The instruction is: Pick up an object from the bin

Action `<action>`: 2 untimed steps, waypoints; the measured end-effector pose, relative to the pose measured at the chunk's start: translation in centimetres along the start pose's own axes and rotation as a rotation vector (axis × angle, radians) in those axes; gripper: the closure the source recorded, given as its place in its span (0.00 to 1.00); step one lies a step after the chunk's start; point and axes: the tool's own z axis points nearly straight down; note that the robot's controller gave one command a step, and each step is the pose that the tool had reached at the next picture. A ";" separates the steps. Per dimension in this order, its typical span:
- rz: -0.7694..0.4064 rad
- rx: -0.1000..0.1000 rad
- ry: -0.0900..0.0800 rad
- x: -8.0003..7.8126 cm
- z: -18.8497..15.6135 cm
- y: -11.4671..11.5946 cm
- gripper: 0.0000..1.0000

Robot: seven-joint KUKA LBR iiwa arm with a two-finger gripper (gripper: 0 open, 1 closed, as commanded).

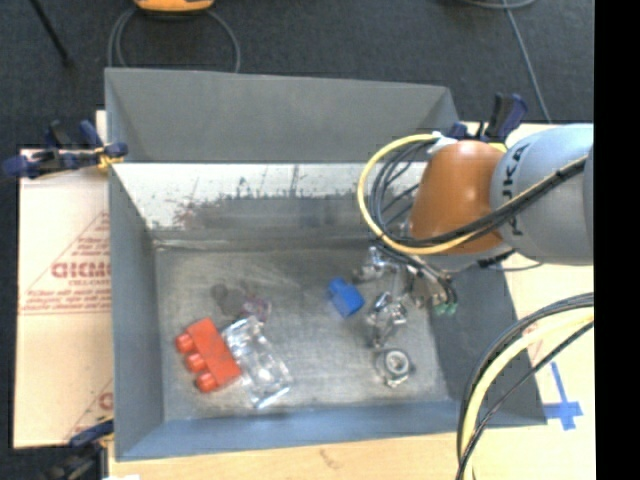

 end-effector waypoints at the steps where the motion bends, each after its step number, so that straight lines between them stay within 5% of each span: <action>1: -0.016 -0.003 0.000 -2.6 -0.7 3.5 0.00; 2: -0.014 -0.002 0.003 -2.5 -0.6 3.3 1.00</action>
Offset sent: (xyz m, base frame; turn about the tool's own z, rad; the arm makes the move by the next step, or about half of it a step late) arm 0.0190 0.0368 0.0056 -0.0132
